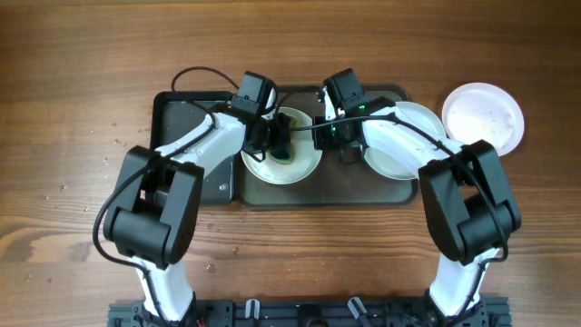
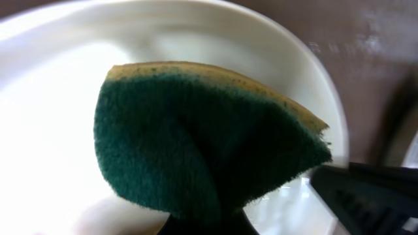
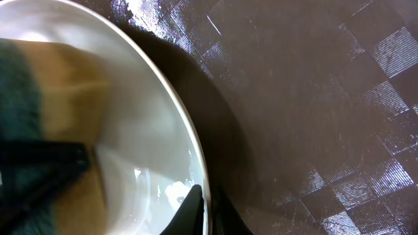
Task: Clean dirty plates on tray and stack at the side
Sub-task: 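Keep wiping the plate with the sponge in circular strokes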
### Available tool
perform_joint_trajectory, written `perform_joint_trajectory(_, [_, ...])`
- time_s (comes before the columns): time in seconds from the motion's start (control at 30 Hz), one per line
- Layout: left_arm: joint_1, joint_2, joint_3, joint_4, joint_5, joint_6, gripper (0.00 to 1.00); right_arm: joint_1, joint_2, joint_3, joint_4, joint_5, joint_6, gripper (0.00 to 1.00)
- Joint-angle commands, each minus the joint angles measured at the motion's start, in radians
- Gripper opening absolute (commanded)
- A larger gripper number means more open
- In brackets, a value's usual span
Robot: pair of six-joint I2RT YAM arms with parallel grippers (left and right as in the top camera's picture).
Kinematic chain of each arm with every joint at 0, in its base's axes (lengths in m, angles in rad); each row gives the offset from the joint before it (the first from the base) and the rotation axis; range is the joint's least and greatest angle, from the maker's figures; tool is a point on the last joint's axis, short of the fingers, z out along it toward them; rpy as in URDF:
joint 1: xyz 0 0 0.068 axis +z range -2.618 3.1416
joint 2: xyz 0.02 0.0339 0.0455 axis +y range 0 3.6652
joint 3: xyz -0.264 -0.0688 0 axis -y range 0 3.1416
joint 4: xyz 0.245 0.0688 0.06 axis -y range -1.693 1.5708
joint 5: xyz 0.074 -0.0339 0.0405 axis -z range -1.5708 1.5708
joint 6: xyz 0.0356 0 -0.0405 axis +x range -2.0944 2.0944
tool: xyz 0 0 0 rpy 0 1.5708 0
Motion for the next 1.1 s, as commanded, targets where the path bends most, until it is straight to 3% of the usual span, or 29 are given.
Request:
perform_joint_trajectory(0.0, [-0.01,0.035,-0.01,0.043,0.193,-0.007,0.04,0.008,0.015,-0.01,0.005,-0.016,-0.006,0.07])
perform_joint_trajectory(0.23, [0.014,-0.006,0.003,0.049,0.203,-0.006,0.04,0.008,0.015,-0.01,0.005,-0.016,-0.006,0.07])
perform_joint_trajectory(0.5, [0.03,-0.072,0.004,0.03,-0.046,0.006,0.04,0.008,0.015,-0.01,0.005,-0.016,-0.007,0.07])
perform_joint_trajectory(1.07, [0.036,-0.072,0.003,-0.101,-0.232,0.075,0.04,0.008,0.015,-0.01,0.006,-0.016,-0.006,0.07])
